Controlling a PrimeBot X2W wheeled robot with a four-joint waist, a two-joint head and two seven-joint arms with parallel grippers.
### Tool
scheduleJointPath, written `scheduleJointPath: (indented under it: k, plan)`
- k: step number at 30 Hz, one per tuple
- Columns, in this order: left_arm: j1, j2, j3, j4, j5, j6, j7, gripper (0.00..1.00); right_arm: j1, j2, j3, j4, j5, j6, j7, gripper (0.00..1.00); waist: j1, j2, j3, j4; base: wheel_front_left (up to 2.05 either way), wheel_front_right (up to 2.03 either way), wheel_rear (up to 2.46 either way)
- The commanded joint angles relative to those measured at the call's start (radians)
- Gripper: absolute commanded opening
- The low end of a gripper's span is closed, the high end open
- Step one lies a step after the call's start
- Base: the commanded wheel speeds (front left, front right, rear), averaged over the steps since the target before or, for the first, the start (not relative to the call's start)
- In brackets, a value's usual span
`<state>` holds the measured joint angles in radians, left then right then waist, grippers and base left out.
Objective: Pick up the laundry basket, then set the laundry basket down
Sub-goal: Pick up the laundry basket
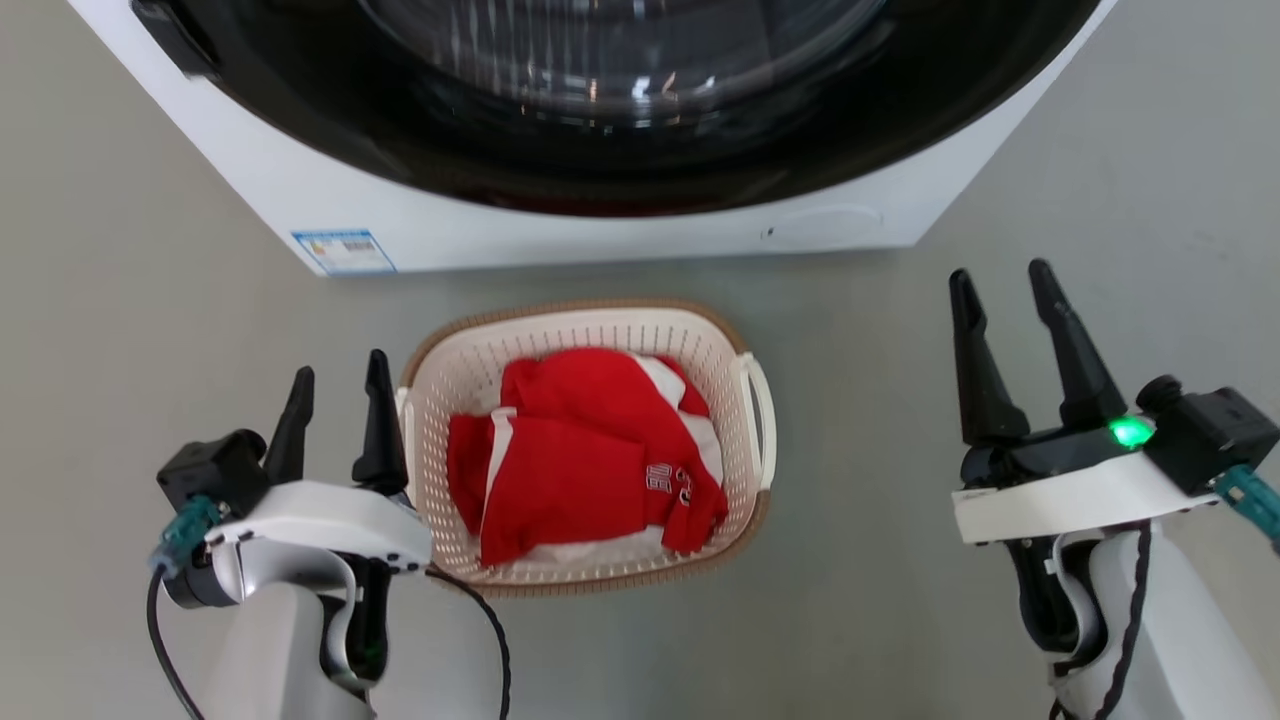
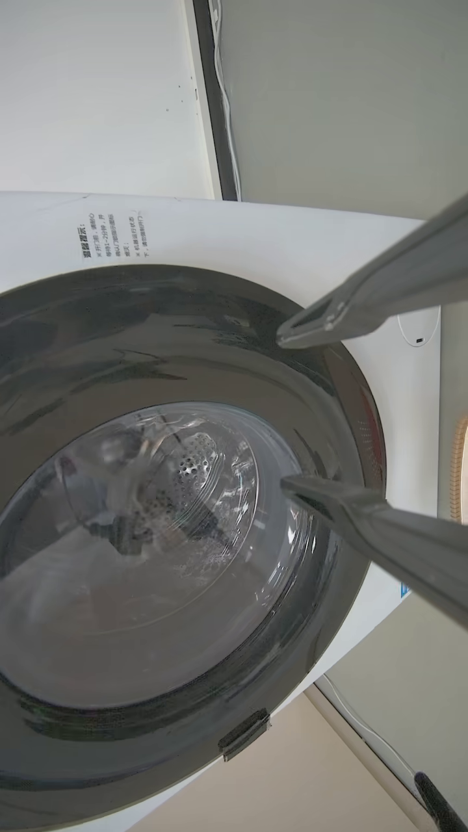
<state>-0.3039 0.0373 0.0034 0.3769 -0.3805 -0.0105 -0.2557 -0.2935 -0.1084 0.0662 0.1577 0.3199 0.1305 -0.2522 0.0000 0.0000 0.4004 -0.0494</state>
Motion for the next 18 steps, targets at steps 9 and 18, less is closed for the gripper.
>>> scheduleJointPath:
  k: [9,18]
  plan:
    - [-0.134,0.013,0.090,0.155,0.026,-0.053,-0.006,1.00,-0.058,-0.021,0.037,-0.046,0.019,0.000,-0.010,1.00,0.0000,0.0000,0.134,0.001,0.00,0.00,0.00]
    - [-0.248,0.014,0.171,0.359,0.078,-0.091,-0.006,1.00,-0.096,-0.031,0.052,-0.066,0.026,0.000,-0.010,1.00,0.0000,0.0000,0.243,0.005,0.00,0.00,0.00]
